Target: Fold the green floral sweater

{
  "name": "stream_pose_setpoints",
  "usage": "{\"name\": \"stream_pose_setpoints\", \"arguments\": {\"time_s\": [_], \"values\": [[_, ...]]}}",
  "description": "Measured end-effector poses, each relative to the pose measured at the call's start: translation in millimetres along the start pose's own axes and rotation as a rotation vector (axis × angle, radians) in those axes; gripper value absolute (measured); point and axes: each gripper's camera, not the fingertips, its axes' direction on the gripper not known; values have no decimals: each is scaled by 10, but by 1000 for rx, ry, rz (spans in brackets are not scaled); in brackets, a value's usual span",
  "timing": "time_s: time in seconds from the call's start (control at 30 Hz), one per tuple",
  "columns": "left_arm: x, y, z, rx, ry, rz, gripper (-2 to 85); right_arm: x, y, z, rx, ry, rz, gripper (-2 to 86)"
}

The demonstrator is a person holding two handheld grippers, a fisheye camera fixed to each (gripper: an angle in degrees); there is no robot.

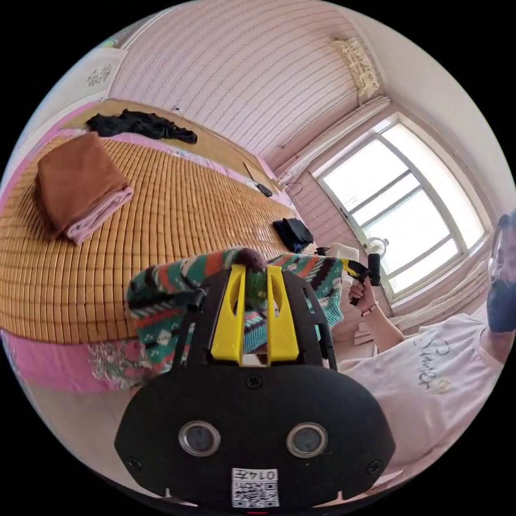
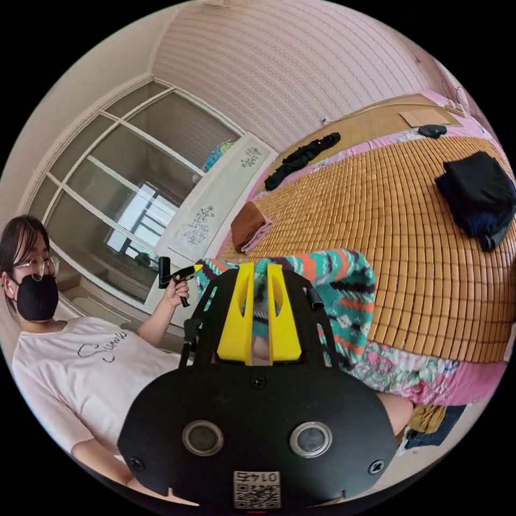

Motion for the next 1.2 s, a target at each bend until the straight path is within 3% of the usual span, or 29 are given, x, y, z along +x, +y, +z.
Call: {"name": "stream_pose_setpoints", "arguments": {"time_s": [0.07, 0.13, 0.2, 0.27, 0.33, 0.47, 0.63, 0.8, 0.87, 1.0, 1.1, 1.2], "values": [[24, -658, 154, 22, -55, 4, 92, 94, -435, 39, 90, -10, -34, 12], [-76, -981, 248, 45, -193, -66, 106, 348, -802, -36, 299, -8, 73, 12], [-154, -1098, 221, 111, -265, -142, 113, 464, -931, -40, 345, -55, 113, 16], [-145, -1006, 159, 205, -309, -147, 114, 472, -938, 7, 318, -59, 95, 19], [-92, -826, 211, 212, -302, -92, 107, 442, -775, 128, 218, 78, 41, 24], [-23, -341, 689, 58, -343, -24, 101, 653, -326, 470, 32, 207, 105, 47], [-55, 91, 1331, -156, -405, -65, 108, 893, 196, 1293, -263, 13, 266, 118], [104, 255, 1655, -236, -331, -36, 94, 787, 93, 1843, -343, -118, 293, 196], [243, 279, 1744, -262, -369, 21, 90, 733, -48, 1948, -335, -78, 293, 195], [583, 347, 1819, -220, -358, 194, 75, 809, -274, 1940, -266, -3, 367, 87], [962, 383, 2105, -212, -277, 360, 105, 719, -370, 1797, -249, 3, 301, 44], [1394, 392, 2567, -257, -313, 561, 113, 584, -465, 1561, -239, 67, 230, 33]]}}
